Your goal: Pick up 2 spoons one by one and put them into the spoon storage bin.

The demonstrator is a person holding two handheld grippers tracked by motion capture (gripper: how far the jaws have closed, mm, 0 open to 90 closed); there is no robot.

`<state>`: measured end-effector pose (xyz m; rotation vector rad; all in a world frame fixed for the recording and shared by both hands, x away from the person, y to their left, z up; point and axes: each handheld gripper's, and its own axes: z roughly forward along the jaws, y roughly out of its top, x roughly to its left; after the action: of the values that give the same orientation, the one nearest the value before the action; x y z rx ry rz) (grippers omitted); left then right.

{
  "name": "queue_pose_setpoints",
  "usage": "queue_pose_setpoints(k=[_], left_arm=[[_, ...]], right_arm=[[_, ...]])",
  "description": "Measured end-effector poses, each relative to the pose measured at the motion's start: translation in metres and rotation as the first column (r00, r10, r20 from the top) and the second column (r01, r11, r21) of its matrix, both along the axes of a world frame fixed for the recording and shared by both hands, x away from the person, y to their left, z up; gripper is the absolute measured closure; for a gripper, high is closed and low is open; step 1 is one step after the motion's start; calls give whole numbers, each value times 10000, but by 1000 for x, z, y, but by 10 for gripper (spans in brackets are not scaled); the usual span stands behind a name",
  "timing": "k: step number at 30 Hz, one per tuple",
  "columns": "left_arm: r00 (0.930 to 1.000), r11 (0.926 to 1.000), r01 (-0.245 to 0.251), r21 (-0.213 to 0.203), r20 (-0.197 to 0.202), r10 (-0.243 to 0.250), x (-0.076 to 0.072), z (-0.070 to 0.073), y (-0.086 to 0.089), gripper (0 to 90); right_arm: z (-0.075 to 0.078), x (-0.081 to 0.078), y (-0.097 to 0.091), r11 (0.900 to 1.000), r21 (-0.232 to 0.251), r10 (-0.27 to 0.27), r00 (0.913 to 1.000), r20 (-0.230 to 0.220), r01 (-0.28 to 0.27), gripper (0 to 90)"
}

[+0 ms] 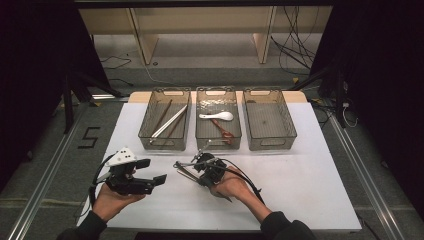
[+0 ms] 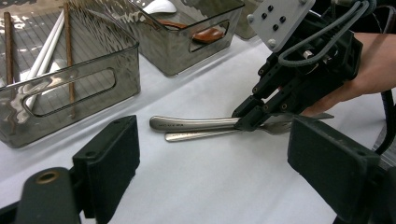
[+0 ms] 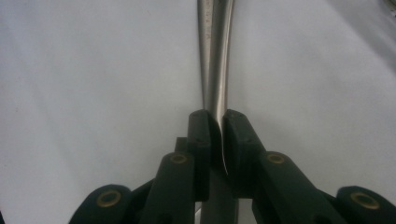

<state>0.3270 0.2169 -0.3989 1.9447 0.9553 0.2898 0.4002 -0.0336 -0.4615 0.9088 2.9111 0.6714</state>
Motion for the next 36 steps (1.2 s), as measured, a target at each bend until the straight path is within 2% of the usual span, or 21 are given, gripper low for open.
queue_pose_setpoints(k=[8,21,29,36], left_arm=[[10000,10000,-63,-47,-26,63,0,0,0,168],[10000,9999,-92,-84,-8,92,1,0,2,168],[9999,9997,-140,-193,-36,139,2,-1,3,167],[9999,9997,-138,-215,-51,137,2,-1,3,167]], right_arm=[[6,2,-7,9998,213,-49,10000,61,48,825],[28,10,-34,9904,1240,-649,9976,242,614,829],[52,18,-63,9736,1954,-1320,9895,594,1182,831],[69,26,-94,9542,2395,-2043,9753,840,1792,836]])
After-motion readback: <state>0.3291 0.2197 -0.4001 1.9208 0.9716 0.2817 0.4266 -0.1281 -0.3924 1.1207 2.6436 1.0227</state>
